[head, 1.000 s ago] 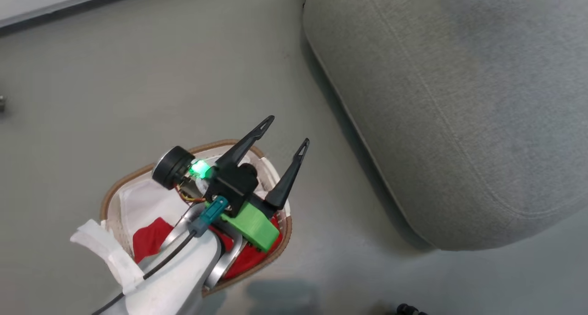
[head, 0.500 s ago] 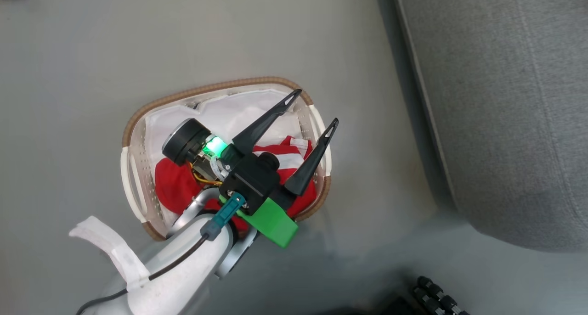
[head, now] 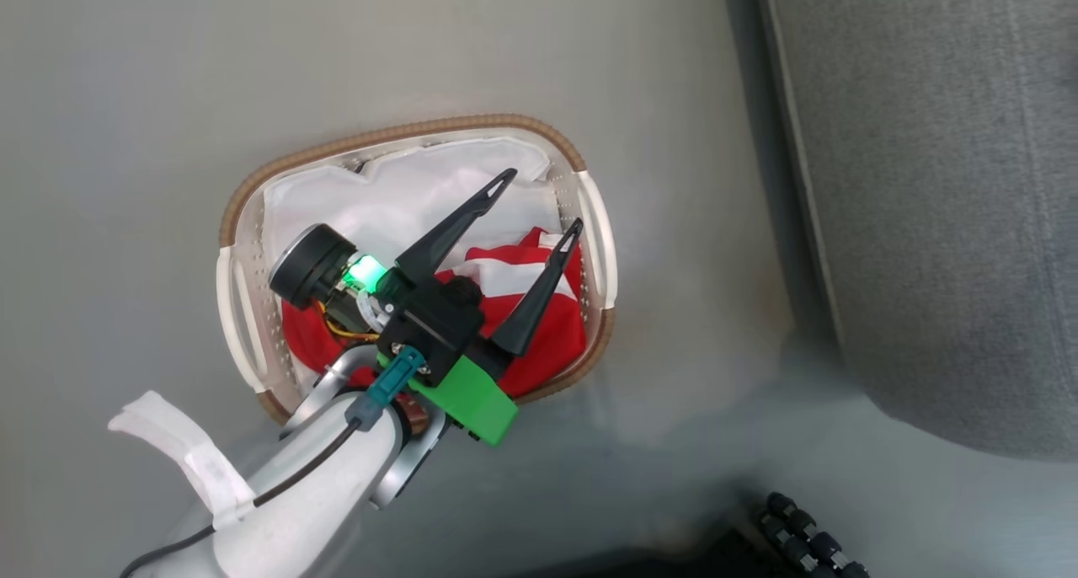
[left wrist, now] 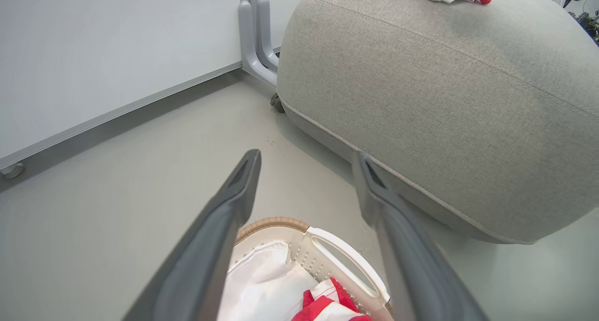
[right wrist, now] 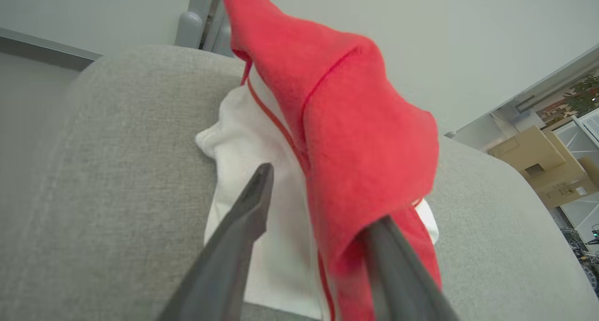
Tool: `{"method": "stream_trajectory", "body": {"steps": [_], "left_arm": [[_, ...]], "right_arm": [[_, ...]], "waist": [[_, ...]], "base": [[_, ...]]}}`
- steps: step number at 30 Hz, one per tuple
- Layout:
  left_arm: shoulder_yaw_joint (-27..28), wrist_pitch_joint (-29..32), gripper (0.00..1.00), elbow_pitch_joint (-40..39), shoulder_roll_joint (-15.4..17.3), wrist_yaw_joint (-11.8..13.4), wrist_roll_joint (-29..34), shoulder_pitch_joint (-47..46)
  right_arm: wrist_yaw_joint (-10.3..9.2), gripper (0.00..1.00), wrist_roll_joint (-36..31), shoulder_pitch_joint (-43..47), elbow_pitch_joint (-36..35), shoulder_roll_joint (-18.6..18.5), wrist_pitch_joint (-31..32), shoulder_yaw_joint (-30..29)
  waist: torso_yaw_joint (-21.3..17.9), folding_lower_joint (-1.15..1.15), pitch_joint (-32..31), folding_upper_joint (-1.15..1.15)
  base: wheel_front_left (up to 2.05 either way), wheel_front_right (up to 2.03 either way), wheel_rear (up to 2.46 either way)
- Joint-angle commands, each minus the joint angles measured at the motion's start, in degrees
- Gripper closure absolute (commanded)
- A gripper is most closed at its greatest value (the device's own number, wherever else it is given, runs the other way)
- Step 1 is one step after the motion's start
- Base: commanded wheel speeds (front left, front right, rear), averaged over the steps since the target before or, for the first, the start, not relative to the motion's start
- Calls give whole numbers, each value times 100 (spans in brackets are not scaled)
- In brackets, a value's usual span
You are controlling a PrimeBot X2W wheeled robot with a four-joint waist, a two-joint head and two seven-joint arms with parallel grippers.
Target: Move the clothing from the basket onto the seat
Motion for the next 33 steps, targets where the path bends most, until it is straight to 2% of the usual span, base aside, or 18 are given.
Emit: {"method": "stream_trajectory", "body": {"steps": [1, 9, 16, 22, 26, 33], "left_arm": [[23, -54, 0, 23, 44, 13, -24, 62], [161, -245, 0, 220, 63, 31, -249, 154], [280, -484, 0, 504, -57, 71, -450, 267], [503, -701, 0, 933, -229, 112, -634, 452], [729, -755, 0, 1154, -371, 145, -766, 638], [1448, -753, 0, 1104, -527, 220, -764, 1239]], "right_arm": [[-8, 0, -14, 251, -161, 78, -23, -37], [-8, 0, 46, 1270, -991, 351, -20, -251], [-8, 0, -40, 1834, -1427, 479, -19, -288], [-8, 0, 104, 1862, -1564, 584, -19, -174], [-8, 0, 355, 1785, -1544, 602, -19, 99], [-8, 0, 724, 2060, -1646, 982, -19, 520]], "waist": [[-128, -1, -156, 0], [-358, -1, -749, 0], [-368, -1, -1424, 0], [-136, -1, -2064, 0], [131, -1, -2437, 0], [542, -1, -2945, 0]], "base": [[0, 0, 0], [0, 0, 0], [0, 0, 0], [0, 0, 0], [0, 0, 0], [0, 0, 0]]}}
